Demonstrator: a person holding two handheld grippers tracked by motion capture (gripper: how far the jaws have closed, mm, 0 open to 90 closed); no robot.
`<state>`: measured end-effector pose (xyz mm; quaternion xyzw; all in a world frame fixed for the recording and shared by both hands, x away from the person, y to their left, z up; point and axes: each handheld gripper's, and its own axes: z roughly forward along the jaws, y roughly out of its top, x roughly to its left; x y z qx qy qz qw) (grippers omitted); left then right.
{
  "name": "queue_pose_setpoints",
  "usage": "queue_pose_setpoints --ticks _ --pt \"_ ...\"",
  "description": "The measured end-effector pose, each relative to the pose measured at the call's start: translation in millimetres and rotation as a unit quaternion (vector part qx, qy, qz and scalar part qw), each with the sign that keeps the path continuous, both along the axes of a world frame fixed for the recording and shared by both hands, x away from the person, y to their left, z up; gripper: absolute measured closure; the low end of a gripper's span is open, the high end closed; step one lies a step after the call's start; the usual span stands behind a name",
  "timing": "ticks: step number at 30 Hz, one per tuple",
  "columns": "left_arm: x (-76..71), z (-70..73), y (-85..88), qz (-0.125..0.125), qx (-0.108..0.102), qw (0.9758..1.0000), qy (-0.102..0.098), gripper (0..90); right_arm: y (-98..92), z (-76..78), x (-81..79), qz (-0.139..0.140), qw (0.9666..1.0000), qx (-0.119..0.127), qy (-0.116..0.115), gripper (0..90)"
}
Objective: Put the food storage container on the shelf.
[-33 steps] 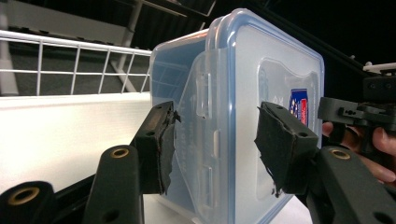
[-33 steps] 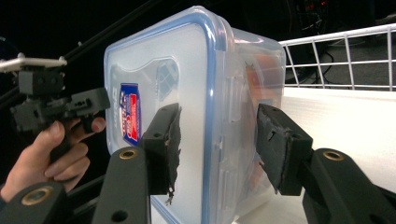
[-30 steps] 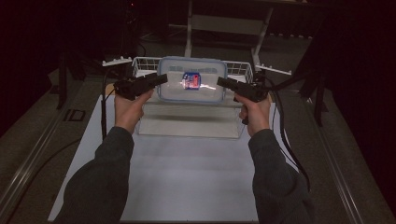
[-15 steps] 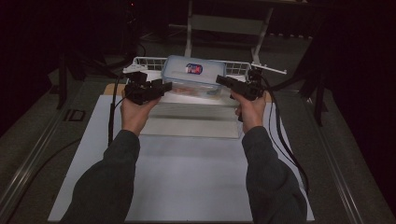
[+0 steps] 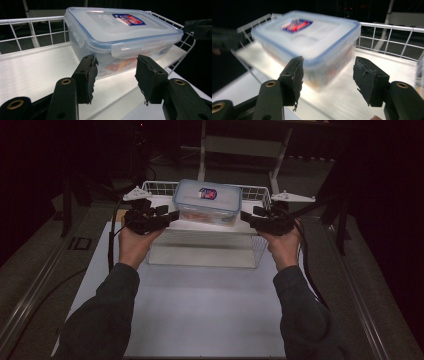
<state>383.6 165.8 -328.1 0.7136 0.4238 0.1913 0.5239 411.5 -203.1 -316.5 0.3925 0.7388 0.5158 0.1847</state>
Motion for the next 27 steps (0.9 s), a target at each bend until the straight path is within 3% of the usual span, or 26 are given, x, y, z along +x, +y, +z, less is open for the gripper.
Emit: queue_pose_setpoints --ticks 2,5,7,9,13,18,23,27 --pt "-5.6 2.8 1.6 -0.005 0.003 1.0000 -0.004 49.0 1.6 0.8 -9.1 0.006 0.9993 -0.034 -0.012 40.2" --pt "-19.9 2.6 6.7 -0.033 -0.016 0.9993 -0.007 47.6 5.3 -0.3 -24.4 0.016 0.9972 -0.068 -0.027 39.0" --pt "-31.5 0.7 10.1 -0.037 -0.008 0.9992 -0.014 47.1 8.9 -2.0 -37.8 0.023 0.9944 -0.094 -0.043 38.2" --pt "-42.3 -2.0 15.2 -0.045 -0.012 0.9988 -0.015 47.0 10.4 -4.3 -51.6 0.032 0.9916 -0.110 -0.060 38.2" --pt "-65.6 -8.3 23.8 -0.045 0.003 0.9984 -0.033 45.3 4.9 -8.7 -71.7 0.047 0.9928 -0.095 -0.055 36.6" --pt "-90.8 -15.7 34.5 -0.042 0.016 0.9977 -0.051 44.3 -5.5 -15.8 -95.3 0.054 0.9920 -0.100 -0.056 35.6" --pt "-109.4 -26.3 43.3 -0.043 0.013 0.9976 -0.053 40.3 -22.2 -29.1 -116.2 0.042 0.9933 -0.090 -0.058 34.9" --pt "-120.6 -40.6 50.1 -0.035 0.019 0.9983 -0.044 39.8 -38.4 -46.4 -132.4 0.028 0.9965 -0.062 -0.049 34.6"
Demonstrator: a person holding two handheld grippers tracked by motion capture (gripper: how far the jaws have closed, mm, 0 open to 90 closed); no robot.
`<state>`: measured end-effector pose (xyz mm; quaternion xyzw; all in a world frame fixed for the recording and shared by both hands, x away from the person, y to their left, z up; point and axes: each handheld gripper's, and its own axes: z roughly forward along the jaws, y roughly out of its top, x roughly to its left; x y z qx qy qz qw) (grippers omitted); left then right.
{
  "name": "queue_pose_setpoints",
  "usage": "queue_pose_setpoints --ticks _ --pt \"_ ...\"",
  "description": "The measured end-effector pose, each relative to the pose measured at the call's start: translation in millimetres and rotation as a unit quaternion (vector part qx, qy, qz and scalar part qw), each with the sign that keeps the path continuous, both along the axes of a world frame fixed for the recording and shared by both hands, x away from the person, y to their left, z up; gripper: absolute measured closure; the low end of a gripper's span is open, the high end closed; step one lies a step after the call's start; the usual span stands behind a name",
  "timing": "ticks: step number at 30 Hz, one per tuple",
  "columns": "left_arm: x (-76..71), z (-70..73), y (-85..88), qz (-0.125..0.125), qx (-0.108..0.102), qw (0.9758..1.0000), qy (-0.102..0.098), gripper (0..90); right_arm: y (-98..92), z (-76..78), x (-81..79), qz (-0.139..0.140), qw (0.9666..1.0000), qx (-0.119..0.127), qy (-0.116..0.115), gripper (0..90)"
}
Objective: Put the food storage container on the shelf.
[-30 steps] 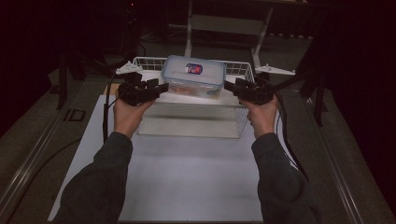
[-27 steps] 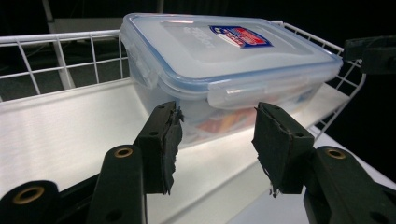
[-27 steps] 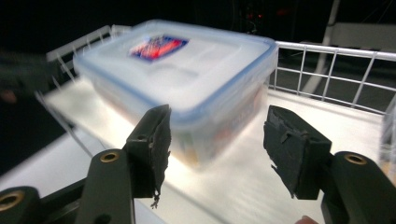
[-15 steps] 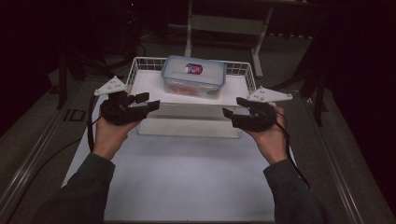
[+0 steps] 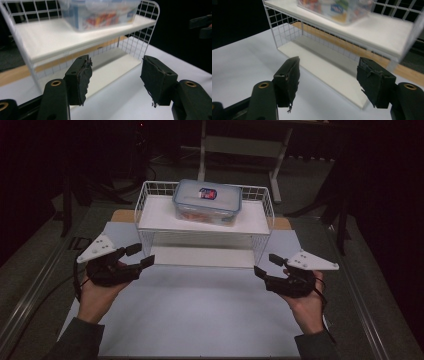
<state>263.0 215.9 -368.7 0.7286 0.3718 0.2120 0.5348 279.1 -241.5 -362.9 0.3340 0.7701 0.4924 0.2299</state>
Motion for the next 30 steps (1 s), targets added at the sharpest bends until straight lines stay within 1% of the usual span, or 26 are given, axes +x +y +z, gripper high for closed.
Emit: queue_pose_setpoints --ticks 3,4,6,7,8,9,10,13,14,15,16,17,18,19,20,21,23,25,28,30 --pt "-8.9 -11.3 4.8 0.012 0.012 0.9999 0.002 39.0 -12.0 -11.6 -11.0 -0.007 0.9999 0.012 0.007 33.7" --pt "-12.0 -14.6 6.1 0.018 0.016 0.9997 0.002 38.7 -15.1 -14.4 -14.3 -0.009 0.9999 0.011 0.008 33.6" --pt "-18.0 -21.1 9.3 0.024 0.017 0.9996 0.002 38.4 -19.2 -19.1 -20.2 -0.011 0.9999 0.008 0.006 32.9" --pt "-18.0 -21.1 9.3 0.024 0.017 0.9996 0.002 38.4 -19.2 -19.1 -20.2 -0.011 0.9999 0.008 0.006 32.9" --pt "-24.5 -27.9 12.1 0.032 0.019 0.9993 -0.001 38.4 -21.4 -22.5 -24.6 -0.011 0.9999 0.004 0.003 32.1" --pt "-27.5 -31.7 13.6 0.035 0.021 0.9992 -0.002 38.4 -23.7 -28.4 -33.2 -0.012 0.9999 -0.004 -0.004 31.4" --pt "-30.2 -36.0 14.9 0.036 0.024 0.9991 0.000 38.3 -24.8 -31.6 -37.1 -0.011 0.9999 -0.008 -0.006 31.2" --pt "-37.2 -51.2 18.7 0.041 0.036 0.9985 0.007 36.2 -28.1 -42.6 -46.7 -0.017 0.9997 -0.015 -0.008 30.4" --pt "-39.3 -56.7 20.4 0.043 0.038 0.9983 0.010 35.8 -30.2 -46.7 -48.3 -0.019 0.9998 -0.011 -0.004 30.3" --pt "-41.3 -63.3 23.3 0.047 0.033 0.9983 0.014 35.8 -32.6 -51.0 -49.0 -0.023 0.9997 -0.009 0.000 30.3" --pt "-42.3 -66.8 25.4 0.049 0.029 0.9982 0.017 35.8 -35.1 -56.9 -49.6 -0.034 0.9994 -0.009 0.002 30.3" --pt "-43.4 -70.9 28.1 0.053 0.027 0.9980 0.021 35.2 -37.0 -60.4 -49.5 -0.042 0.9990 -0.013 0.003 30.3" --pt "-44.6 -74.4 30.0 0.058 0.027 0.9977 0.022 34.8 -39.9 -64.4 -48.9 -0.048 0.9988 -0.008 0.009 30.3" --pt "-44.6 -74.4 30.0 0.058 0.027 0.9977 0.022 34.7 -39.9 -64.4 -48.9 -0.048 0.9988 -0.008 0.009 30.3" --pt "-46.9 -79.5 34.6 0.067 0.034 0.9969 0.021 34.5 -46.0 -70.0 -49.7 -0.055 0.9983 0.005 0.017 30.3" --pt "-47.7 -81.7 37.2 0.070 0.026 0.9970 0.021 34.3 -47.7 -70.9 -50.8 -0.059 0.9981 0.007 0.015 30.3" --pt "-48.3 -85.3 41.4 0.078 0.013 0.9966 0.023 34.3 -51.4 -73.1 -53.7 -0.065 0.9979 0.004 0.007 30.3" --pt "-48.0 -86.5 42.7 0.081 0.015 0.9963 0.021 34.3 -53.6 -75.5 -55.6 -0.069 0.9976 0.002 0.005 30.2" --pt "-46.9 -87.5 42.9 0.092 0.011 0.9956 0.016 34.4 -54.5 -78.4 -55.6 -0.070 0.9976 0.000 0.004 30.0" --pt "-45.6 -88.7 43.2 0.098 0.014 0.9950 0.014 34.3 -54.1 -79.6 -55.4 -0.070 0.9975 -0.002 0.002 30.0"
